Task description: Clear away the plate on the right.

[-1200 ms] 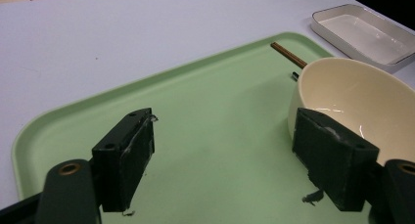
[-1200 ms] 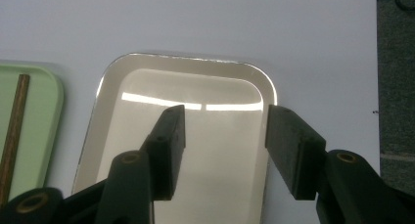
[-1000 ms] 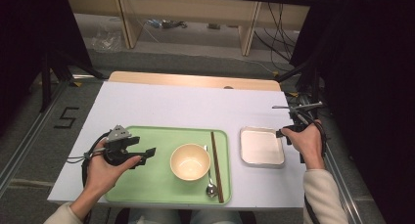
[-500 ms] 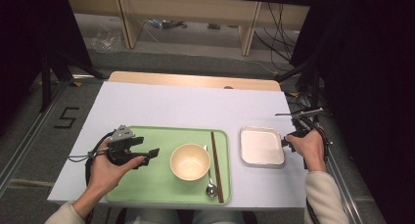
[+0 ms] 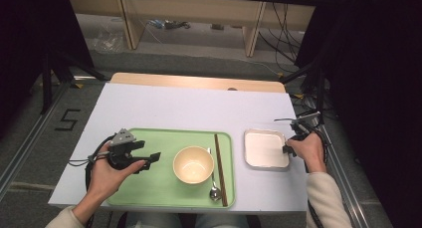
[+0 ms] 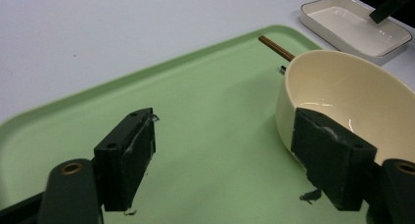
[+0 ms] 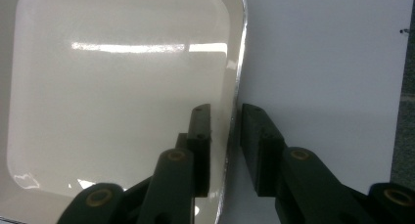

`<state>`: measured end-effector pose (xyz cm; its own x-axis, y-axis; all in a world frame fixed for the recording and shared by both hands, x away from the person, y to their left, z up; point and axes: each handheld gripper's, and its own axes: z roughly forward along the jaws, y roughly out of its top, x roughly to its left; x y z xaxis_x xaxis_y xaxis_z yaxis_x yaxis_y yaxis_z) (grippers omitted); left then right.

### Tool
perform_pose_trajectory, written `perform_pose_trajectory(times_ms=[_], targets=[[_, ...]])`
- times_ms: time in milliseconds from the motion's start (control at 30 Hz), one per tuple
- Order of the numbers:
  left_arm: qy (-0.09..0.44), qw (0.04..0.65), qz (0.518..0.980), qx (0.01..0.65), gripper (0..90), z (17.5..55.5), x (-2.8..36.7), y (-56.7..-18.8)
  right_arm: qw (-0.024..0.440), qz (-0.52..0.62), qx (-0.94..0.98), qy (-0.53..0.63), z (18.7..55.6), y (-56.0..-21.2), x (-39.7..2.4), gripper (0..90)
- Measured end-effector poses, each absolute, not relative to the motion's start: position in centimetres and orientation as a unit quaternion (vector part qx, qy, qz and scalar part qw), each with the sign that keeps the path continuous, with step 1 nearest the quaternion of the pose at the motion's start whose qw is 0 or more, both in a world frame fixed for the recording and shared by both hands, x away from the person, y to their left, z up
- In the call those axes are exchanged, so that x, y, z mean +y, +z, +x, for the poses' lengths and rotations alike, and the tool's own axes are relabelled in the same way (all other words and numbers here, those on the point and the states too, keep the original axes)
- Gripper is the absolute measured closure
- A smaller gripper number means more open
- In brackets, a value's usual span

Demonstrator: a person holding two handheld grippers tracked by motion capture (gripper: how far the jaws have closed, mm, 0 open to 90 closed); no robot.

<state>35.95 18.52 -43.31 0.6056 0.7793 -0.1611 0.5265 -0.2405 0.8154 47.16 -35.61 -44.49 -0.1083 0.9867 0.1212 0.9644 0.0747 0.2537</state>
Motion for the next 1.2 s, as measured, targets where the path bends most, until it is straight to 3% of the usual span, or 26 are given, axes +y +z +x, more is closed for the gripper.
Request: perform_pose_trajectory(times_ms=[367, 600, 667, 700, 867, 967, 1200], targets=[[0.141, 0.457, 0.765, 0.431, 24.5, 35.9, 18.3, -43.5, 0.008, 0.673, 0.728, 0.134, 47.3, -44.7, -35.7, 84.0], [0.144, 0.455, 0.767, 0.429, 24.6, 35.8, 18.1, -43.3, 0.015, 0.697, 0.699, 0.161, 47.1, -44.0, -35.8, 88.8], [0.145, 0.457, 0.768, 0.425, 24.5, 35.8, 18.1, -43.3, -0.005, 0.725, 0.667, 0.172, 46.9, -43.2, -35.3, 89.4], [0.145, 0.458, 0.768, 0.424, 24.5, 35.9, 18.1, -43.3, 0.012, 0.709, 0.686, 0.162, 46.9, -43.2, -35.6, 89.6], [0.141, 0.463, 0.765, 0.424, 24.6, 35.9, 17.9, -43.3, -0.008, 0.731, 0.664, 0.156, 46.7, -42.7, -35.2, 89.7], [0.141, 0.458, 0.769, 0.422, 25.1, 35.9, 17.8, -43.3, 0.013, 0.697, 0.693, 0.182, 46.8, -43.1, -35.9, 89.7], [0.131, 0.465, 0.768, 0.421, 25.7, 36.1, 17.3, -43.3, -0.003, 0.690, 0.692, 0.213, 46.5, -42.6, -36.4, 89.7]])
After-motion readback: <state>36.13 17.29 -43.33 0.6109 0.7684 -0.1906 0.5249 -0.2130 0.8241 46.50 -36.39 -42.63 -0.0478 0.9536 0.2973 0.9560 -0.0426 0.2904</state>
